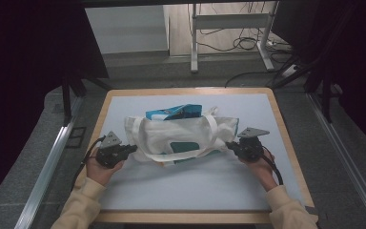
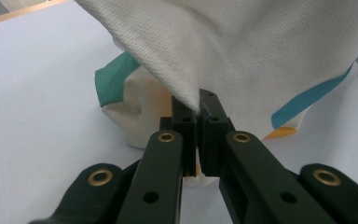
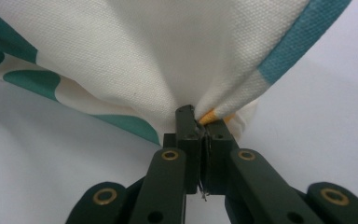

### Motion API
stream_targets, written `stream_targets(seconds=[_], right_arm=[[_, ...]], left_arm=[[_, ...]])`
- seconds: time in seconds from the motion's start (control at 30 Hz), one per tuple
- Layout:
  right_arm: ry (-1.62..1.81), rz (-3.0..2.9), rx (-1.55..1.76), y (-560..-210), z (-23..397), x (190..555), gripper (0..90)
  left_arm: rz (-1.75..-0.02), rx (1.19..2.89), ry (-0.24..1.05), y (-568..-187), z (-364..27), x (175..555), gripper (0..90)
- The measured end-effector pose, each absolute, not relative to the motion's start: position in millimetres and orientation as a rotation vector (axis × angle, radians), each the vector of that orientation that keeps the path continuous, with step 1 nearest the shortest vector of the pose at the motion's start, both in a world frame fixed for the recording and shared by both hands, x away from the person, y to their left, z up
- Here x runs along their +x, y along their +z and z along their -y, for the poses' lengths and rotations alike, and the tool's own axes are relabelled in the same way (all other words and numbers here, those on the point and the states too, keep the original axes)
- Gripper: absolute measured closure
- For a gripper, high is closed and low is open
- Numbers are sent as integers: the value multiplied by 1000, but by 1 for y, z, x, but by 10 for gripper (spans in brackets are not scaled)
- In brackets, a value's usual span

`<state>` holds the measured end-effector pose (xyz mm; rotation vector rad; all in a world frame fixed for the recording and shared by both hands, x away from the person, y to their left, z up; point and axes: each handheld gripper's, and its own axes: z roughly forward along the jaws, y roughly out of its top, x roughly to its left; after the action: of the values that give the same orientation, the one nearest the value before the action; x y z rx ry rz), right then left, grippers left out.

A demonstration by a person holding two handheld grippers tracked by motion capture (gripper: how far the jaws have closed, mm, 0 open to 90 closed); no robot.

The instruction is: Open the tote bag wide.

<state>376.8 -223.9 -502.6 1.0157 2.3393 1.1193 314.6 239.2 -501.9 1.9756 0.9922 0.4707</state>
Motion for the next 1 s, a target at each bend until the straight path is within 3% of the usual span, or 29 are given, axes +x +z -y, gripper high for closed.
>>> stream_targets(seconds=[0.23,0.33,1.0], right_arm=[[1087,-2357,1025,-507,222,379,866],[1079,-2363,1034,-508,222,380,866],[1067,-2379,1062,-513,222,381,867]], left_arm=[[-993,2041,493,-513,-230,317,879],[-1041,1993,411,-519,-237,322,879],[-1057,2041,395,-535,-233,326,879]])
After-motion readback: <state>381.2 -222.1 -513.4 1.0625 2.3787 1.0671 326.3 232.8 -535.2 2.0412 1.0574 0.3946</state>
